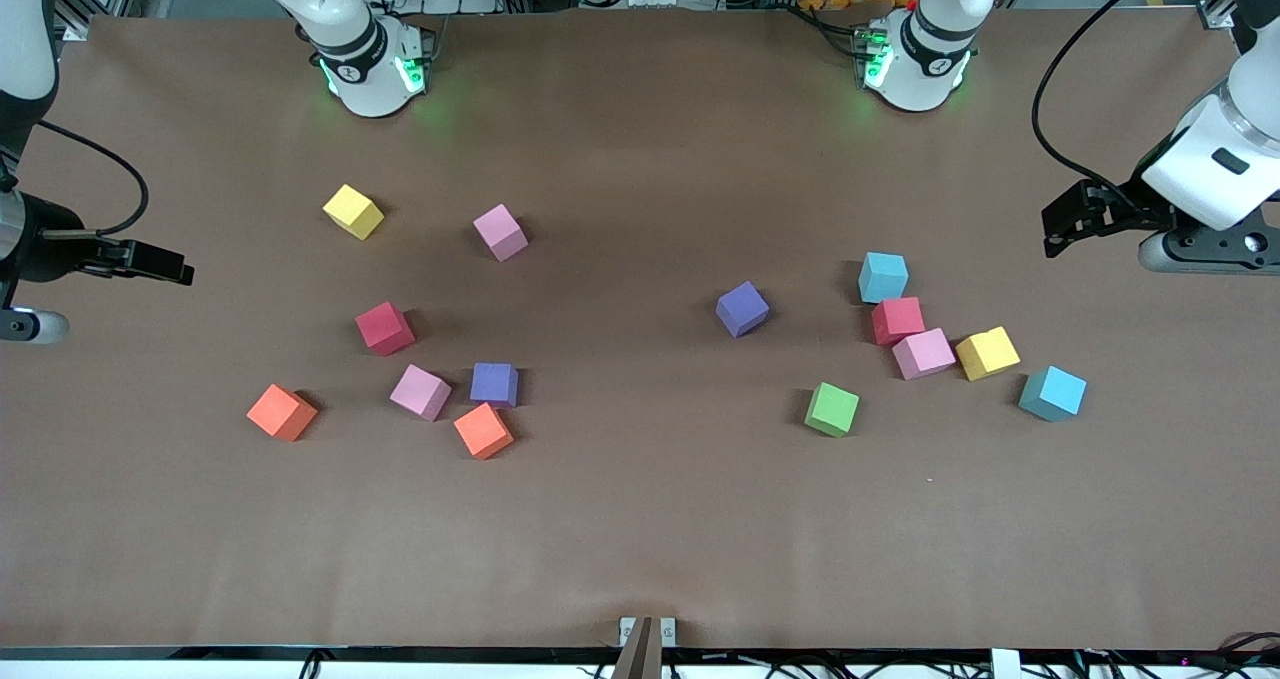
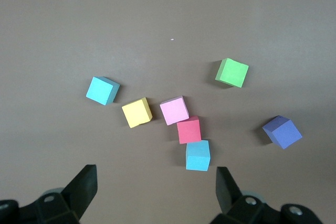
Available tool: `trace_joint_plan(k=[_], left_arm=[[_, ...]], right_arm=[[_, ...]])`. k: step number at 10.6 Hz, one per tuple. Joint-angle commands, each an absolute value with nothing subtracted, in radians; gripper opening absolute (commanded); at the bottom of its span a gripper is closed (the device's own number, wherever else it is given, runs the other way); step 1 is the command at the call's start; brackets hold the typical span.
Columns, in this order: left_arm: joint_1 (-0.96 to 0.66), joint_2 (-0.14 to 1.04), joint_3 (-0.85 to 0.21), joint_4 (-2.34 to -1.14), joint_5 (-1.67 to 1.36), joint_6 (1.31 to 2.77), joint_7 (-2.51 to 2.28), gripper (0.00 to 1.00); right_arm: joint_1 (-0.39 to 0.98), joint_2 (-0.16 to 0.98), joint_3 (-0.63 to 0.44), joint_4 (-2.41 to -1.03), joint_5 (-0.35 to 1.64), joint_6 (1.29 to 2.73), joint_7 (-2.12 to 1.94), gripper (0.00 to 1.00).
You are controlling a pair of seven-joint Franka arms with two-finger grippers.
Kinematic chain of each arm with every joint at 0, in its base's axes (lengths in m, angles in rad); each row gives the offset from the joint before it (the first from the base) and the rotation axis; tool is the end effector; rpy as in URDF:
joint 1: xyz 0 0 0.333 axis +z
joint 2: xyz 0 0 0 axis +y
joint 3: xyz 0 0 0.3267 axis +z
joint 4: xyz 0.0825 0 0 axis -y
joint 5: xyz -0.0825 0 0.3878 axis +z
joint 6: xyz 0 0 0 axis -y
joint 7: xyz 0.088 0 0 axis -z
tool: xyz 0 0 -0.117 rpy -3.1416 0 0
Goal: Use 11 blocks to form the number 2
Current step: 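Reach the left gripper down to the purple cube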
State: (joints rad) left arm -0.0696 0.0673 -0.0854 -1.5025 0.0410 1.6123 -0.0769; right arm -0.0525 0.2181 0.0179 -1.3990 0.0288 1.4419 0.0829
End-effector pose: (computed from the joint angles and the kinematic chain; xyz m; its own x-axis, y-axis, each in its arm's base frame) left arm 0.5788 -0.0839 0.6234 0.9958 -0.0792 0.0453 -0.0778 -0.9965 -0.0319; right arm 0.6084 -0.0186 0.5681 0.9779 -0.1127 -0.1763 -0.1177 -0.9929 -0.0181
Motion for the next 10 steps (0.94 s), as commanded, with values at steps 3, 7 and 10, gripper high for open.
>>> trace_joint_plan(k=[3,7,10], left_arm=[[-0.069,0.057,-0.081,-1.520,0.028,1.603,-0.058,1.00],[-0.132,0.072,-0.091,-1.613,-0.043,1.647,-0.136,1.00],[-0.257,0.109,-0.090,-1.734,-0.061,1.796,-0.479,1.00]], right_arm=[[-0.055,0.192,0.017,-1.424,0.026,1.447,0.074,1.00],[-0.054,0.192,0.017,-1.425,0.026,1.447,0.074,1.00],[-0.054,0.190,0.018,-1.425,0.026,1.445,0.074,1.00]])
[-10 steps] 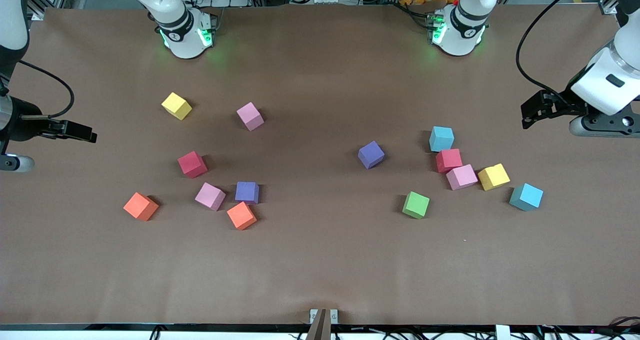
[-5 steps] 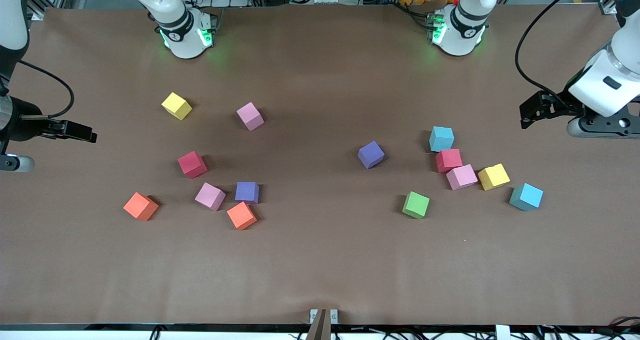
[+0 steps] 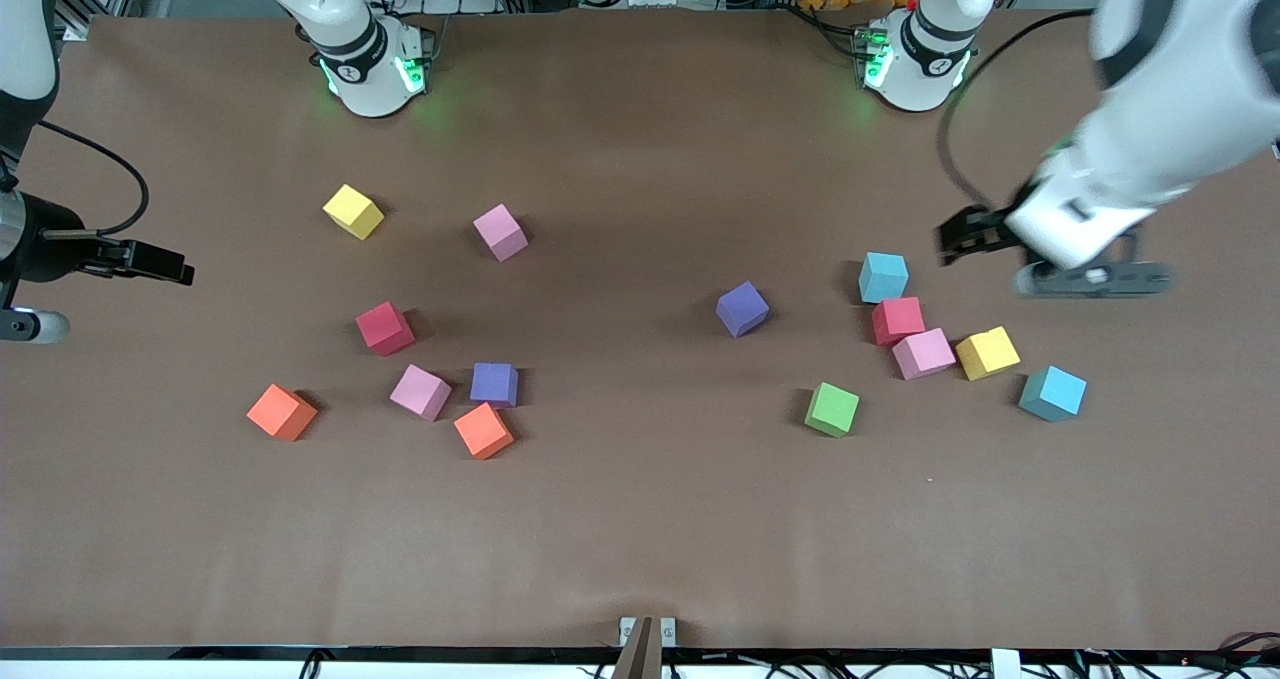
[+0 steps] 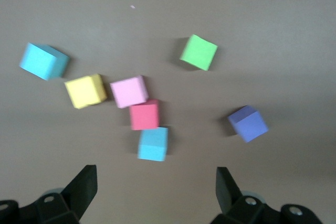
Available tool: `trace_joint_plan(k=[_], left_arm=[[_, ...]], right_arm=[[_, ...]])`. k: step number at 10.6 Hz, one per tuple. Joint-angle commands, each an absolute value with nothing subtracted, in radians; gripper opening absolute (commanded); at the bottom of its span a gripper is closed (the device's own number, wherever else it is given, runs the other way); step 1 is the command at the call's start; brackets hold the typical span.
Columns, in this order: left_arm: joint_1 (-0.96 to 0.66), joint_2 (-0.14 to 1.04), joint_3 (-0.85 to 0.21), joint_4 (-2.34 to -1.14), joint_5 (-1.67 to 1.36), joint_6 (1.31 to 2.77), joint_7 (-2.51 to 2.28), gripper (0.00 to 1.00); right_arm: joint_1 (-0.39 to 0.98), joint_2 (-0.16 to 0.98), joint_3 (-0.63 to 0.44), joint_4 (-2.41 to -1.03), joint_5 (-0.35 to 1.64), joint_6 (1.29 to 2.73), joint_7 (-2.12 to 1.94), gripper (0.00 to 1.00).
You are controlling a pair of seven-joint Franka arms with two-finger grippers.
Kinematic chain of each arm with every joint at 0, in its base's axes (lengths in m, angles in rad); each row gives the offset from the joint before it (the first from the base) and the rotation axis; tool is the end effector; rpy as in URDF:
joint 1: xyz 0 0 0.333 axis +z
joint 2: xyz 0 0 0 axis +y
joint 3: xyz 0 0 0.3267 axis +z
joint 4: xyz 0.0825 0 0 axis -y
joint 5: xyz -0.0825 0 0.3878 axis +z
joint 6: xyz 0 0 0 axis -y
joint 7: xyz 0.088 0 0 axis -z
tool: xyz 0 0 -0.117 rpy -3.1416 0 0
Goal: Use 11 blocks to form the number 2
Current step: 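Reach the left gripper down to the purple cube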
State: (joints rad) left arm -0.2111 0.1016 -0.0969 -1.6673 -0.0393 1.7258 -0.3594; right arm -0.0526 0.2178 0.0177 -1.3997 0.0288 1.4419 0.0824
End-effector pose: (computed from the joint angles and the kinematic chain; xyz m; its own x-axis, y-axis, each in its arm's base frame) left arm 0.5660 -0.1819 0.5339 0.9967 0.0576 -0.0571 0.0594 -0.9978 0.0302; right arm 0.6083 -0.0187 0.5680 0.9778 -0.1125 -0.1767 -0.1175 -0.9929 -0.0181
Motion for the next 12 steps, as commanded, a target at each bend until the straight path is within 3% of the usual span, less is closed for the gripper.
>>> trace_joint_plan(k=[1,3,7,12], left_arm=[[-0.280,0.110,-0.092,-1.791,-0.063,1.862,-0.539,1.00],[-0.342,0.126,-0.100,-1.865,-0.069,1.945,-0.660,1.00],[-0.452,0.283,-0.115,-1.870,-0.064,2.096,-0.969,1.00],[-0.508,0.451,-0.115,-1.864,-0.035,2.275,-1.063,1.00]], right_arm=[[-0.054,0.190,0.018,-1.425,0.026,1.445,0.074,1.00],[-0.054,0.190,0.018,-1.427,0.026,1.445,0.074,1.00],[-0.041,0.205,0.020,-1.427,0.028,1.447,0.078,1.00],[-0.035,0.343,0.021,-1.466,0.141,1.482,0.051,1.00]])
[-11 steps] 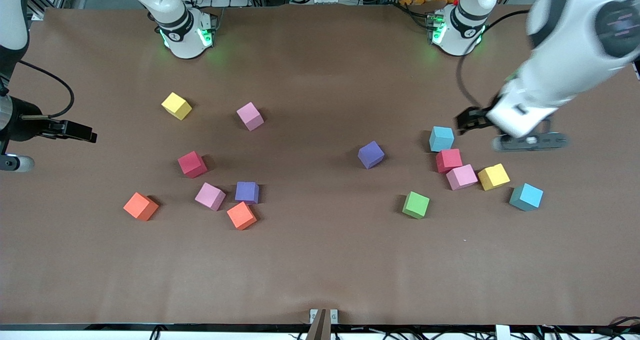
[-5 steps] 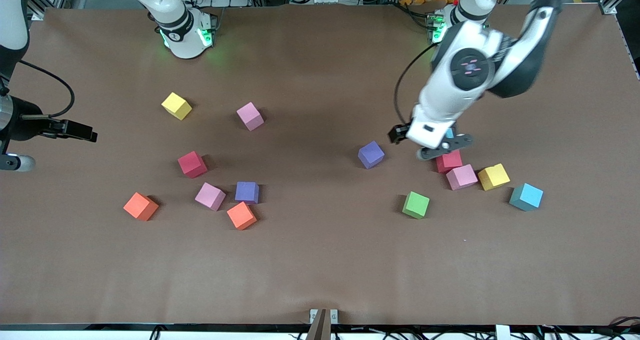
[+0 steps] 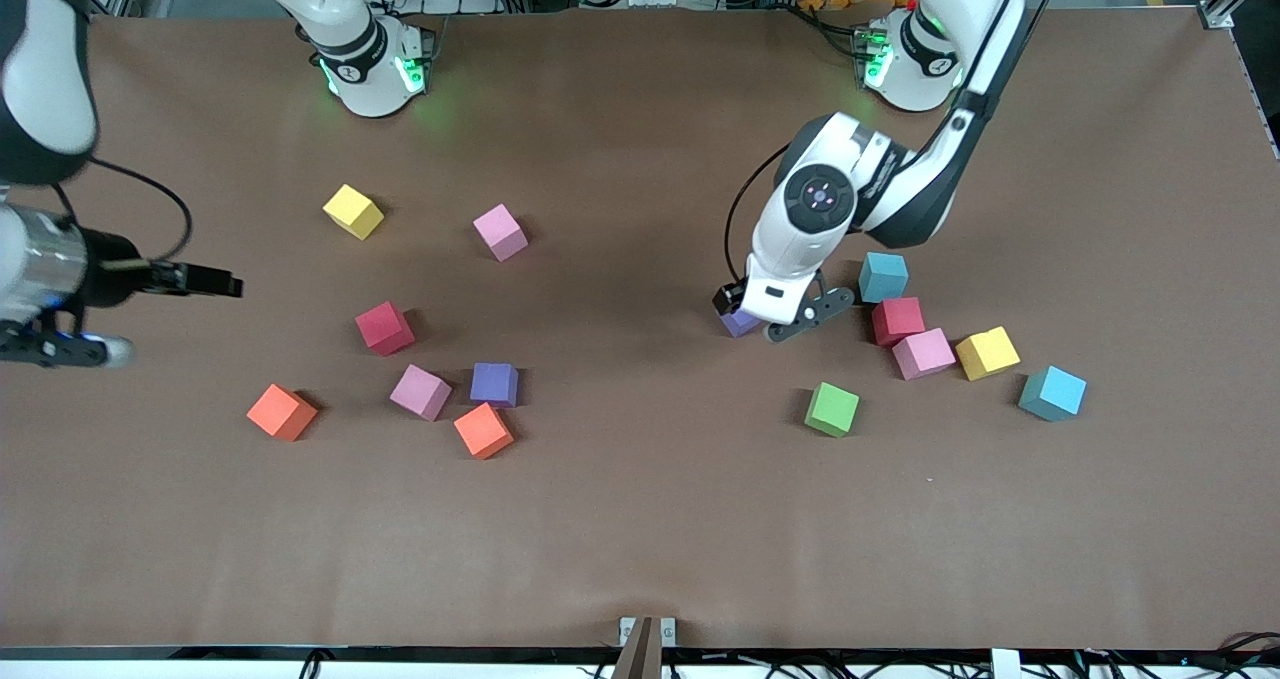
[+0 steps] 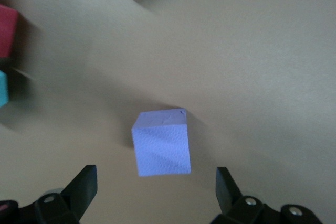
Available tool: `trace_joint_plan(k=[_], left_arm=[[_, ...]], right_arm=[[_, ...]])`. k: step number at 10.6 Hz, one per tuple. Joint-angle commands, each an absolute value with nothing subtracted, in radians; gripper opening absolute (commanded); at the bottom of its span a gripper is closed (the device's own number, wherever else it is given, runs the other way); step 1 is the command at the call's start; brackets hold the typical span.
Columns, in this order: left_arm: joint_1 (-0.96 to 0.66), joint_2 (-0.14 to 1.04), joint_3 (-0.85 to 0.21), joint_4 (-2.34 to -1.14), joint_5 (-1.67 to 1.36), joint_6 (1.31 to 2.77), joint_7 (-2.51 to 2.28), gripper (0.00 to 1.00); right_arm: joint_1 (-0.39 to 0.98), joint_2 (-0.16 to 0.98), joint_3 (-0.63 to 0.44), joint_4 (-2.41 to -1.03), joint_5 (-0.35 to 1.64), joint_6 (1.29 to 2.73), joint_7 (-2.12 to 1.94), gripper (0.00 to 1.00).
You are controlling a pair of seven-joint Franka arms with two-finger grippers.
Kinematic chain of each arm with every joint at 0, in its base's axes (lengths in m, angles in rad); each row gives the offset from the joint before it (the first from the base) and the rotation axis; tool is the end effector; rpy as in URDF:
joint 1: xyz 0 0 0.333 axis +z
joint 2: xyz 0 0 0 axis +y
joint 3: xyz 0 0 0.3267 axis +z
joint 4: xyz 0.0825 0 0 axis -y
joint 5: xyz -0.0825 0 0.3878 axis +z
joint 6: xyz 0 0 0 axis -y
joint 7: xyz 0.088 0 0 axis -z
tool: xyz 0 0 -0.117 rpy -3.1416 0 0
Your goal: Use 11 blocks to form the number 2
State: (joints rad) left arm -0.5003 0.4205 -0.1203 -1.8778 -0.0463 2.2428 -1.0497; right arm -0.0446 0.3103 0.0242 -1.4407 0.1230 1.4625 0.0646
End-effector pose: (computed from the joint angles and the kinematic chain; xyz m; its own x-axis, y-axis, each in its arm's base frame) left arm 0.5177 -0.3672 0.2815 0.8879 0.4491 -0.0997 0.4508 -0.8926 -0.0058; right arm 0.6260 0.0008 0.4945 0.9542 -0.0693 -0.2912 -0.1052 -0.9884 -0.1095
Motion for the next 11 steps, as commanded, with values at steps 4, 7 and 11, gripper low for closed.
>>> trace_joint_plan(k=[4,7,11], left_arm=[[-0.514,0.492,-0.115,-1.870,-0.006,2.299,-1.063,1.00],[-0.517,0.523,-0.117,-1.870,-0.006,2.335,-1.065,1.00],[-0.526,0.540,-0.120,-1.902,-0.006,2.350,-1.065,1.00]], right_arm=[[0.027,0.330,0.028,-1.695,0.141,1.724,-0.015,1.00],[0.067,0.330,0.026,-1.825,0.141,1.898,-0.137,1.00],[0.116,0.342,0.025,-1.904,0.132,2.028,-0.238,1.00]])
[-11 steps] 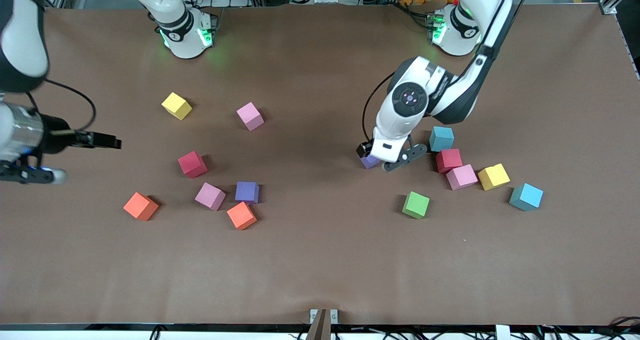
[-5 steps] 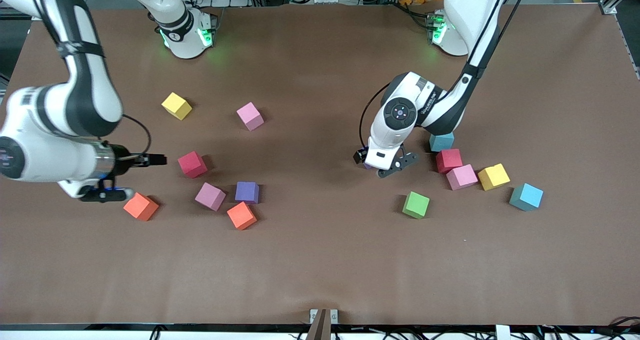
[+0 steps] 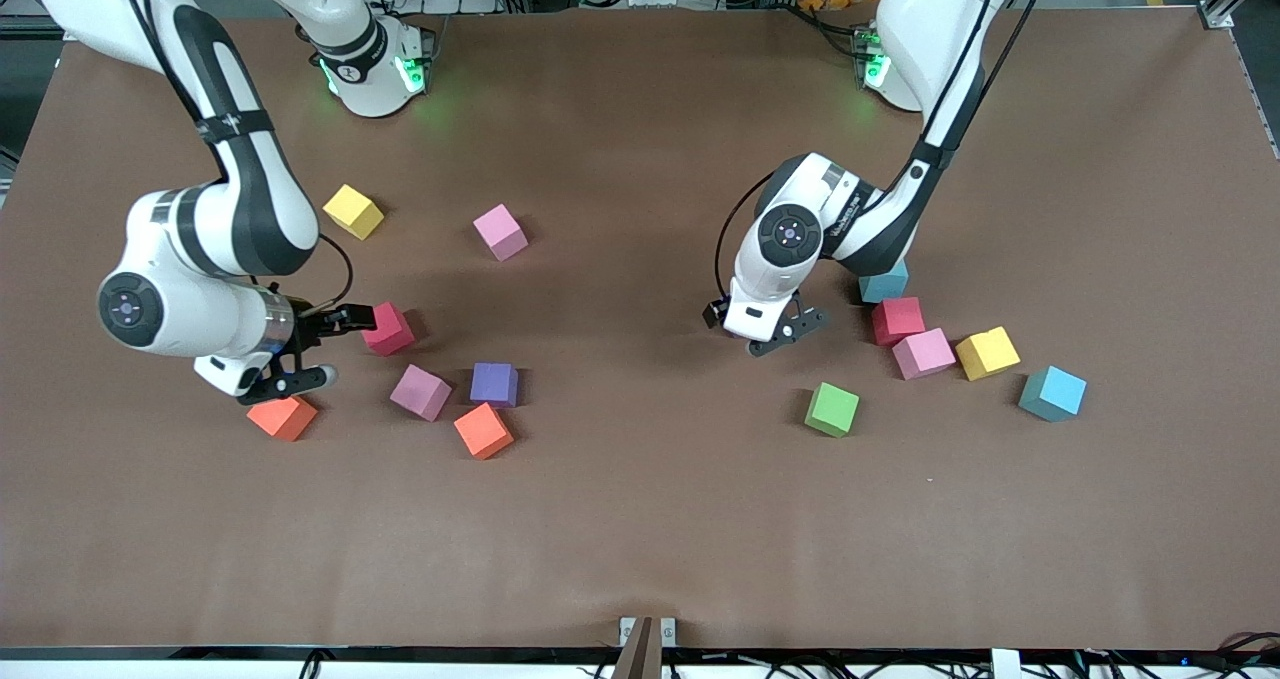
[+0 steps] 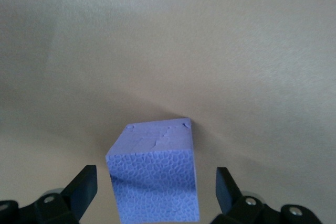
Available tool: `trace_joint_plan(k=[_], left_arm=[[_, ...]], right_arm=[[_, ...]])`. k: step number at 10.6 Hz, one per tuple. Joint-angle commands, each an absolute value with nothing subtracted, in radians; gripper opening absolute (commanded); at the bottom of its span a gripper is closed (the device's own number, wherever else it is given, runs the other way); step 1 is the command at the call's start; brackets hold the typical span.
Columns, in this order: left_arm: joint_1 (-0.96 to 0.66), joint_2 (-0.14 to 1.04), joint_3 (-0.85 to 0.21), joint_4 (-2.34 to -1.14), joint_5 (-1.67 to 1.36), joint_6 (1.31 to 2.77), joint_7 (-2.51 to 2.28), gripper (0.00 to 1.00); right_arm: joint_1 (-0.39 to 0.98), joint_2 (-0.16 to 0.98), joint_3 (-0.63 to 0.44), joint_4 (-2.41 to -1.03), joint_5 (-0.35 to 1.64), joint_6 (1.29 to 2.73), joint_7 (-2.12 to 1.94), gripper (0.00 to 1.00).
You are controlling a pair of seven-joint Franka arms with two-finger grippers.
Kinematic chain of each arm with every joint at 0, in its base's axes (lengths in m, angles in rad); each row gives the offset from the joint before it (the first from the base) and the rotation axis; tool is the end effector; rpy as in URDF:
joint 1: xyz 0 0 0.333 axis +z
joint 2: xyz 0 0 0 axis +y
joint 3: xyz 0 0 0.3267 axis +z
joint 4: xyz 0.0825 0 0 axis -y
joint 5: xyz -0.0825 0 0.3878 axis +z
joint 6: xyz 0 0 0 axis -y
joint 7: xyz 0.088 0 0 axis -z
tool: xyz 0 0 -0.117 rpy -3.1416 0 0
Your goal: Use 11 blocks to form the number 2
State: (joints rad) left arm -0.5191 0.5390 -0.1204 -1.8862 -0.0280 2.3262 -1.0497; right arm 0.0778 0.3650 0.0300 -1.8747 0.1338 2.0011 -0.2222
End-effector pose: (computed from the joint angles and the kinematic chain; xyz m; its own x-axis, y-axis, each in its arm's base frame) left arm 0.5084 -0.3751 0.2099 0.8955 0.4292 -0.1176 0.4271 -0.9031 -0.0441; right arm 0.6029 0.0737 0.2992 0.9408 0.2672 -0.2084 0.2354 -0.9577 -0.1653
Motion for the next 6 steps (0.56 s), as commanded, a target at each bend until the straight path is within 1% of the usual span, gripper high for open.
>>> trace_joint_plan(k=[1,2,3,4,5,6], left_arm=[[-0.526,0.543,-0.120,-1.904,-0.006,2.353,-1.065,1.00],[-0.526,0.549,-0.120,-1.904,-0.006,2.358,-1.065,0.90],[-0.526,0.555,-0.120,-1.902,-0.006,2.358,-1.065,0.73],[-0.528,0.555,-0.120,-1.904,-0.006,2.359,-1.063,0.49],[-0.543,0.537,-0.123,-1.928,-0.006,2.359,-1.065,0.31],[-0.549,0.503,-0.153,-1.962,-0.006,2.359,-1.049,0.31]], right_arm=[[0.136,0.344,0.025,-1.928,0.126,2.067,-0.241,1.00],[0.156,0.344,0.025,-1.972,0.114,2.138,-0.251,1.00],[0.163,0.345,0.025,-2.012,0.107,2.208,-0.262,1.00],[0.161,0.345,0.023,-2.041,0.101,2.251,-0.277,1.00],[0.153,0.350,0.023,-2.060,0.091,2.281,-0.291,1.00],[0.152,0.350,0.023,-2.080,0.078,2.307,-0.299,1.00]])
